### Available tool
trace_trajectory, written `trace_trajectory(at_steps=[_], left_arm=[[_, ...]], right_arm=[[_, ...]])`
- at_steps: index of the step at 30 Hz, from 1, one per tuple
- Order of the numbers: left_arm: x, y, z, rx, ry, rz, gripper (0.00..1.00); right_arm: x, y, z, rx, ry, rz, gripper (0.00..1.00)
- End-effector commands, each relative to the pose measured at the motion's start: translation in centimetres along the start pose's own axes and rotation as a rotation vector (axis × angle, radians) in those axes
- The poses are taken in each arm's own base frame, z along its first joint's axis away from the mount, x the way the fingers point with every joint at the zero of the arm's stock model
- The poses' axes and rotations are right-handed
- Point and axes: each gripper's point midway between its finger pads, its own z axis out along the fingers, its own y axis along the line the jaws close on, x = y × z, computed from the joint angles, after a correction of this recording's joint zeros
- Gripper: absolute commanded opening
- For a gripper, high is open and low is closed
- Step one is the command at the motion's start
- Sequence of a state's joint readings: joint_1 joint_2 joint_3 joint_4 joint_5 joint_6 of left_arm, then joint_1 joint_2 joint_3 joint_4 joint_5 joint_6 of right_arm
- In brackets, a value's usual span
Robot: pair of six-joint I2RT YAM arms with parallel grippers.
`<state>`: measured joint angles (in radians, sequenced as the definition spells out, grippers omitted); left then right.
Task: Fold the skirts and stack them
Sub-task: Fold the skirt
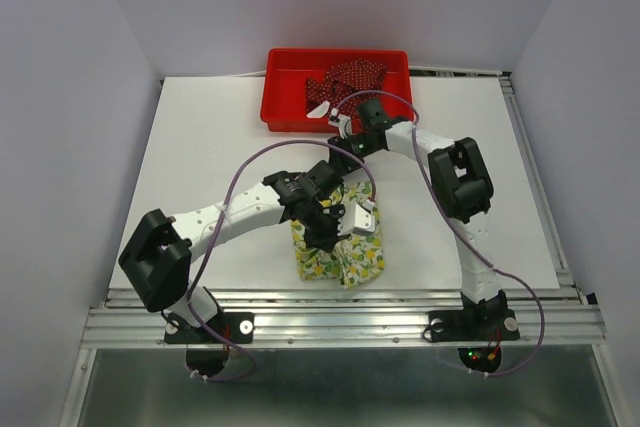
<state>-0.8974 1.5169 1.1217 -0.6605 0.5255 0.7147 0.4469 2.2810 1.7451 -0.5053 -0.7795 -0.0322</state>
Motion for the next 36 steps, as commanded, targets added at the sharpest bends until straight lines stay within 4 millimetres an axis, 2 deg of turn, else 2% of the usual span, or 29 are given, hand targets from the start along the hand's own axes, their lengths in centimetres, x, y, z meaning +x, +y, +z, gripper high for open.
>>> trace_trajectory(at_steps=[1, 3, 7, 9, 11, 14, 19, 23, 27, 36], left_arm=[[-1.6, -0.4, -1.2, 0.006, -0.042, 0.032, 0.0], [-1.8, -0.3, -1.3, 0.002, -0.042, 0.033, 0.0], [-2.3, 0.9, -1.9, -0.013, -0.049, 0.008, 0.0], [-2.9, 2.2, -2.7, -0.04, -0.069, -0.013, 0.0], [-2.9, 3.2, -2.9, -0.056, -0.068, -0.027, 0.0], [-3.1, 5.3, -3.3, -0.113, -0.068, -0.037, 0.0], [-2.5, 8.6, -3.6, -0.189, -0.06, -0.077, 0.0], [-1.8, 10.9, -3.7, -0.254, -0.039, -0.101, 0.0], [-1.9, 13.0, -4.0, -0.319, -0.046, -0.123, 0.0], [-0.4, 14.6, -1.9, -0.323, -0.011, -0.15, 0.0]], right_arm=[[2.7, -1.3, 1.1, 0.02, 0.09, -0.048, 0.61], [3.9, -1.8, 1.6, 0.017, 0.11, -0.036, 0.58], [6.3, -2.1, 2.0, 0.004, 0.15, -0.011, 0.37], [7.2, -1.6, 1.9, -0.022, 0.156, 0.002, 0.3], [7.6, -1.3, 1.7, -0.03, 0.159, 0.005, 0.29], [8.4, -0.6, 1.8, -0.047, 0.169, 0.004, 0.21], [9.6, 0.0, 2.0, -0.065, 0.186, 0.008, 0.15], [10.0, 0.0, 2.0, -0.069, 0.188, 0.006, 0.15], [10.3, 0.2, 2.4, -0.073, 0.198, 0.006, 0.15], [10.3, -0.1, 2.7, -0.07, 0.199, 0.015, 0.15]])
